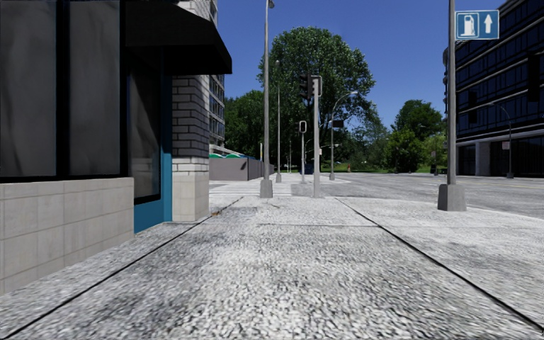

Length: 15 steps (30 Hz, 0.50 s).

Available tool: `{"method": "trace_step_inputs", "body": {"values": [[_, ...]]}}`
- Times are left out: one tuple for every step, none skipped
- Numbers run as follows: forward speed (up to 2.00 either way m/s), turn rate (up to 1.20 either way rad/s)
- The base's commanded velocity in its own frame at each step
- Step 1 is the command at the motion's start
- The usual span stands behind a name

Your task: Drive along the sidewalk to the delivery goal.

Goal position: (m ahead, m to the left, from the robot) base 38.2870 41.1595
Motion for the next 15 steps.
{"method": "trace_step_inputs", "body": {"values": [[2.0, 0.0], [2.0, 0.0], [2.0, 0.0], [2.0, 0.0], [2.0, 0.0], [2.0, 0.0], [2.0, 0.0], [2.0, 0.0], [2.0, 0.0], [2.0, 0.0], [2.0, 0.0], [2.0, 0.0], [2.0, 0.0], [2.0, 0.0], [2.0, 0.0]]}}
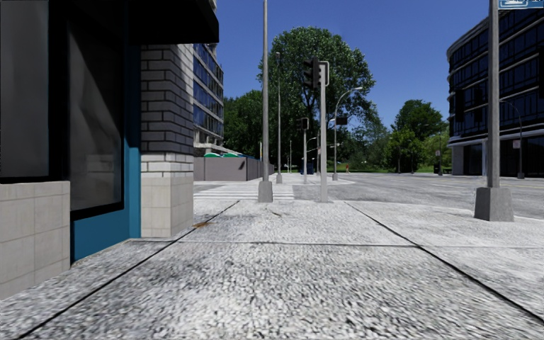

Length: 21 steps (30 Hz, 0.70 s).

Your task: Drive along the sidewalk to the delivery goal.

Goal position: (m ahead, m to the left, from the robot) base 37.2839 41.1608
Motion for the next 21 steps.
{"method": "trace_step_inputs", "body": {"values": [[2.0, 0.0], [2.0, 0.0], [2.0, 0.0], [2.0, 0.0], [2.0, 0.0], [2.0, 0.0], [2.0, 0.0], [2.0, 0.0], [2.0, 0.0], [2.0, 0.0], [2.0, 0.0], [2.0, 0.0], [2.0, 0.0], [2.0, 0.0], [2.0, 0.0], [2.0, 0.0], [2.0, 0.0], [2.0, 0.0], [2.0, 0.0], [2.0, 0.0], [2.0, 0.0]]}}
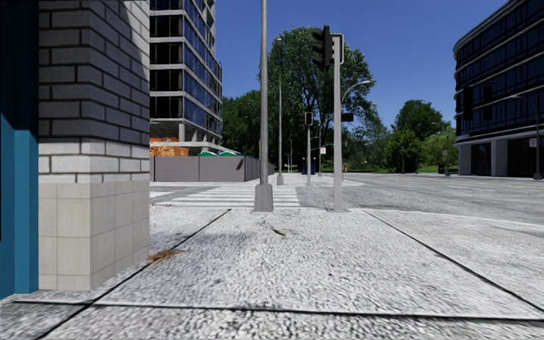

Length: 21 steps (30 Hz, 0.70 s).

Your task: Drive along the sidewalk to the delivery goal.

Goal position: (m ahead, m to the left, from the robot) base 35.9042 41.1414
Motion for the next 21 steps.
{"method": "trace_step_inputs", "body": {"values": [[2.0, 0.0], [2.0, 0.0], [2.0, 0.0], [2.0, 0.05], [2.0, 0.11], [2.0, 0.11], [2.0, 0.2], [2.0, 0.27], [2.0, 0.33], [2.0, 0.33], [2.0, 0.36], [2.0, 0.37], [2.0, 0.37], [2.0, 0.37], [2.0, 0.37], [2.0, 0.39], [2.0, 0.43], [2.0, 0.47], [2.0, 0.49], [2.0, 0.49], [2.0, 0.49]]}}
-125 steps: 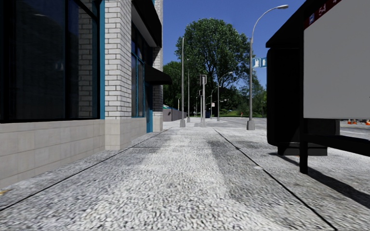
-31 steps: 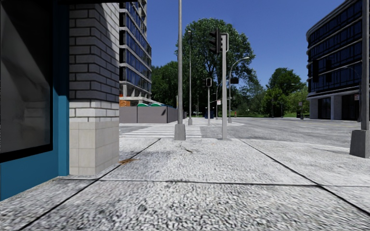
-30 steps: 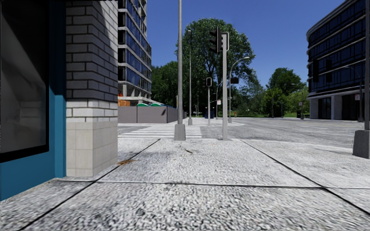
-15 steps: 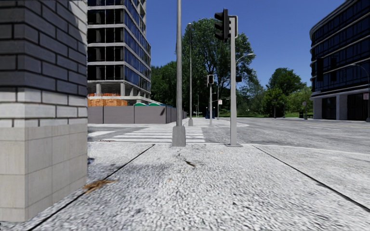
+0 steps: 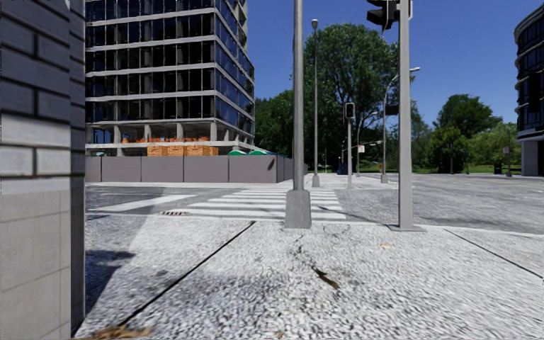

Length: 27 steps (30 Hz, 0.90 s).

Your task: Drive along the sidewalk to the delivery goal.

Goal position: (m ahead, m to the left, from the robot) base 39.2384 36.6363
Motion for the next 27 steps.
{"method": "trace_step_inputs", "body": {"values": [[2.0, 0.49], [2.0, 0.49], [2.0, 0.49], [2.0, 0.49], [2.0, 0.49], [2.0, 0.49], [2.0, 0.49], [2.0, 0.49], [2.0, 0.49], [2.0, 0.49], [2.0, 0.49], [2.0, 0.49], [2.0, 0.49], [2.0, 0.45], [2.0, 0.4], [2.0, 0.39], [2.0, 0.39], [2.0, 0.39], [2.0, 0.29], [2.0, 0.0], [2.0, 0.0], [2.0, 0.0], [2.0, 0.0], [2.0, 0.0], [2.0, 0.0], [2.0, 0.0], [2.0, 0.0]]}}
